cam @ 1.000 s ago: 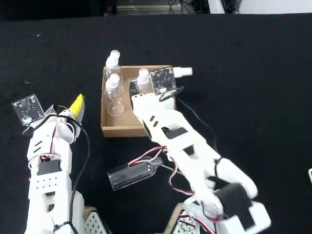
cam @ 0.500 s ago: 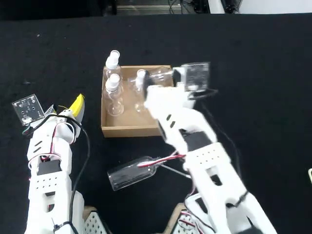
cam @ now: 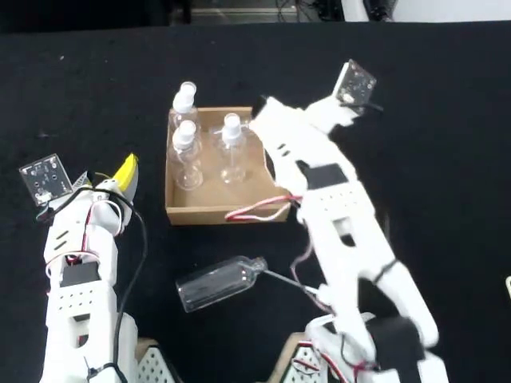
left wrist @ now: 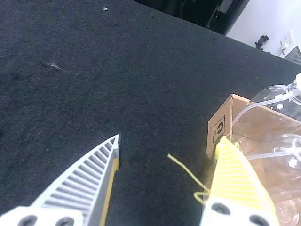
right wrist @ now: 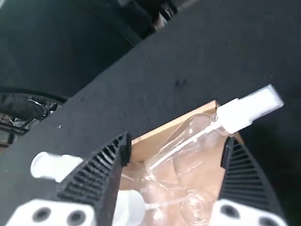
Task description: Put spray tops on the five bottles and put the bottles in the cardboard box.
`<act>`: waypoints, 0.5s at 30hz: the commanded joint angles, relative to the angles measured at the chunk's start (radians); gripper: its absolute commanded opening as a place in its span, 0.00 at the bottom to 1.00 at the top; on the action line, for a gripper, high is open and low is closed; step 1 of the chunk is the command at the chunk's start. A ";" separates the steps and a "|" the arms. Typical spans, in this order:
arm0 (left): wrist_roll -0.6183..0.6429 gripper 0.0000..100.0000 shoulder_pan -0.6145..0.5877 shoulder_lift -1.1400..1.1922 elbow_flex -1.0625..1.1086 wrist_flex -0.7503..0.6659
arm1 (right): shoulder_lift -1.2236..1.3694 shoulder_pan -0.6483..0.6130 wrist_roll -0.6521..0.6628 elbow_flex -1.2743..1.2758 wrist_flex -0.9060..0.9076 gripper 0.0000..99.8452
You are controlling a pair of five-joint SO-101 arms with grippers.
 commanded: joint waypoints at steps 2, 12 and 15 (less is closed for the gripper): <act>0.000 0.30 -0.007 -0.015 -0.016 -0.018 | 0.082 -0.021 -0.101 -0.124 0.006 0.28; 0.000 0.30 -0.008 -0.015 -0.016 -0.018 | 0.159 -0.038 -0.226 -0.148 0.006 0.28; 0.000 0.30 -0.008 -0.015 -0.016 -0.018 | 0.179 -0.041 -0.253 -0.142 0.000 0.28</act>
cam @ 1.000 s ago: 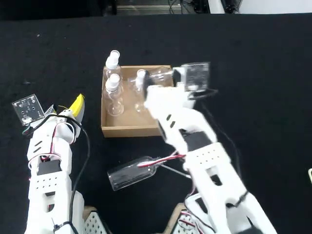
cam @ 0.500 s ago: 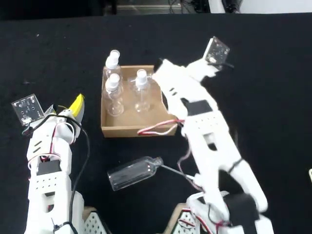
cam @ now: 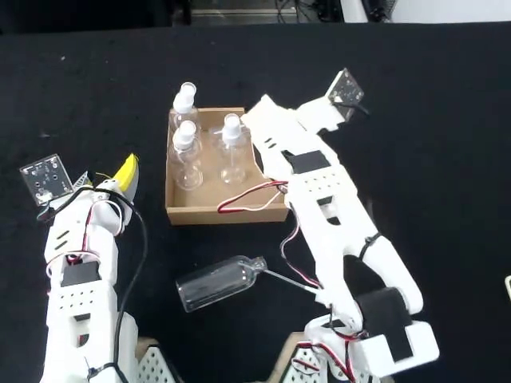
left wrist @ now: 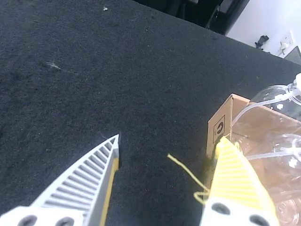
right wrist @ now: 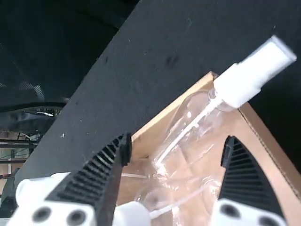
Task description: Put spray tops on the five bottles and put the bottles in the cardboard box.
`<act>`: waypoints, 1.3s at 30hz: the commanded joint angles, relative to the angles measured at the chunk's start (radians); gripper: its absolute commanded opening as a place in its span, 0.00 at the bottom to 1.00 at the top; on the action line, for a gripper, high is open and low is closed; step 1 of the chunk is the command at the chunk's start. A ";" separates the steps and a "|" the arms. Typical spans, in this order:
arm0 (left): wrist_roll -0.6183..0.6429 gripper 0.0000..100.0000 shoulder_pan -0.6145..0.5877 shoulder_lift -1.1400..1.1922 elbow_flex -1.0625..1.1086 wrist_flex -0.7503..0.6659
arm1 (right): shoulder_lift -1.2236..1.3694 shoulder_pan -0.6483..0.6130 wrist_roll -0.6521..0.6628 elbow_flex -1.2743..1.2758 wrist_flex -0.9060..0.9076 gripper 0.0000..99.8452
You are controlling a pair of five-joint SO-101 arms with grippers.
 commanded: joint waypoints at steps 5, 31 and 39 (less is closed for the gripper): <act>0.000 0.30 -0.008 -0.015 -0.015 -0.020 | 0.047 -0.018 -0.054 -0.070 -0.002 0.28; -0.002 0.30 -0.008 -0.017 -0.013 -0.018 | 0.137 -0.017 -0.186 -0.105 -0.101 0.28; -0.002 0.30 -0.008 -0.017 -0.013 -0.018 | 0.150 -0.017 -0.186 -0.099 -0.091 0.28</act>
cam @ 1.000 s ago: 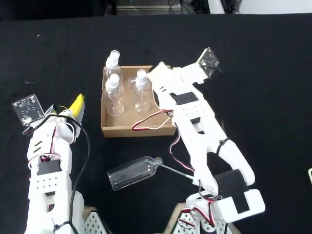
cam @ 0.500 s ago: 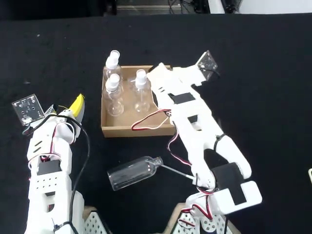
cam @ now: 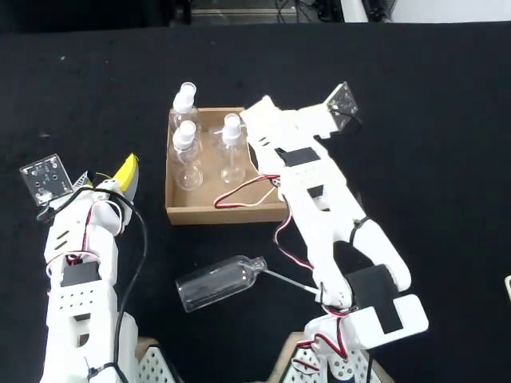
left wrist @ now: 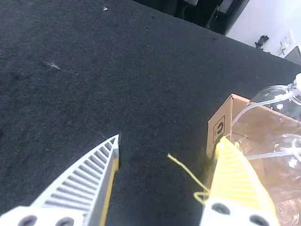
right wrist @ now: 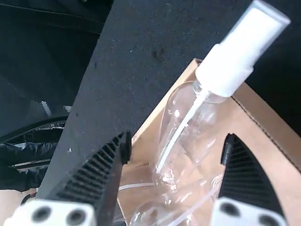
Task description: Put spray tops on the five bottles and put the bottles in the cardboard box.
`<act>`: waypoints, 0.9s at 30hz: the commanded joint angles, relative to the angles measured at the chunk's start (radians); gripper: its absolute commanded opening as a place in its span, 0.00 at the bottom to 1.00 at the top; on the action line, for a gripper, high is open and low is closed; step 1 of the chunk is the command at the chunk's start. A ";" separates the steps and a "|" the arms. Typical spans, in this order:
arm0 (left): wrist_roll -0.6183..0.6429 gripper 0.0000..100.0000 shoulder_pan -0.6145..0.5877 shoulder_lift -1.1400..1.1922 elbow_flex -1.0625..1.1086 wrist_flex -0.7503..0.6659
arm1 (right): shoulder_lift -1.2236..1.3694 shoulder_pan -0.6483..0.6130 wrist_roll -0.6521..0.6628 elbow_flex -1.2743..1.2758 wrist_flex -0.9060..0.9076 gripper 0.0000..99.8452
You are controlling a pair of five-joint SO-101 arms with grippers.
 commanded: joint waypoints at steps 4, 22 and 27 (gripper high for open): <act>-0.002 0.30 -0.008 -0.017 -0.013 -0.020 | 0.071 -0.014 -0.052 -0.068 -0.021 0.28; -0.002 0.30 -0.008 -0.017 -0.013 -0.018 | 0.143 -0.006 -0.081 -0.145 -0.025 0.28; -0.002 0.30 -0.008 -0.017 -0.013 -0.018 | 0.199 -0.005 -0.084 -0.157 -0.026 0.28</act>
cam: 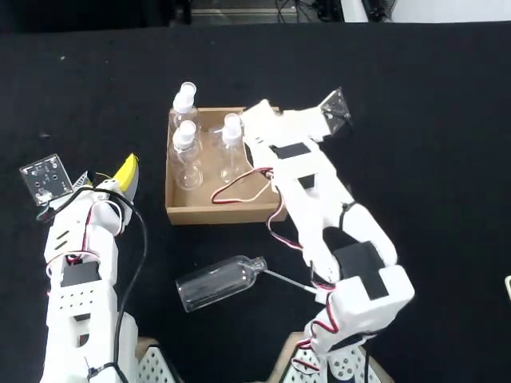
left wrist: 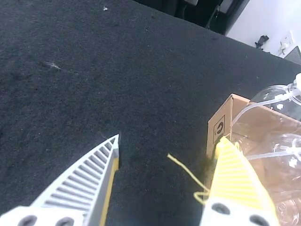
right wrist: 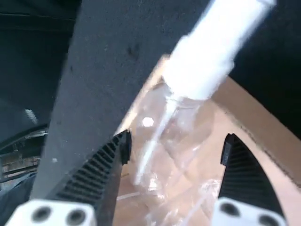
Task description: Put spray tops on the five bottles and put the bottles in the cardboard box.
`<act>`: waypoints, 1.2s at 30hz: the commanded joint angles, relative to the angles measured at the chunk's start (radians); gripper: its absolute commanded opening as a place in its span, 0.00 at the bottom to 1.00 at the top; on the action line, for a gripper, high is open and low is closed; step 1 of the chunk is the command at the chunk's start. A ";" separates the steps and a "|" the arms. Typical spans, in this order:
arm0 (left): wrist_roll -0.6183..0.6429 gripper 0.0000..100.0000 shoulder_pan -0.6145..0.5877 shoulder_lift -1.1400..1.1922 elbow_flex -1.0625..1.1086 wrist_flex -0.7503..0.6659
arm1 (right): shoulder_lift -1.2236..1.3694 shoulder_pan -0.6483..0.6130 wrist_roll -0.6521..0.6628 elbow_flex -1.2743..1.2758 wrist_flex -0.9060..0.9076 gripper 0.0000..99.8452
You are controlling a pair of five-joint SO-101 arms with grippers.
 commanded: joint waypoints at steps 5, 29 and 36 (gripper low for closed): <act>-0.002 0.30 -0.008 -0.017 -0.013 -0.017 | 0.044 -0.005 -0.014 -0.093 -0.023 0.28; -0.002 0.30 -0.007 -0.017 -0.013 -0.017 | 0.044 -0.005 -0.003 -0.116 -0.015 0.13; -0.002 0.30 -0.007 -0.017 -0.013 -0.017 | 0.033 -0.005 0.054 -0.114 -0.014 0.13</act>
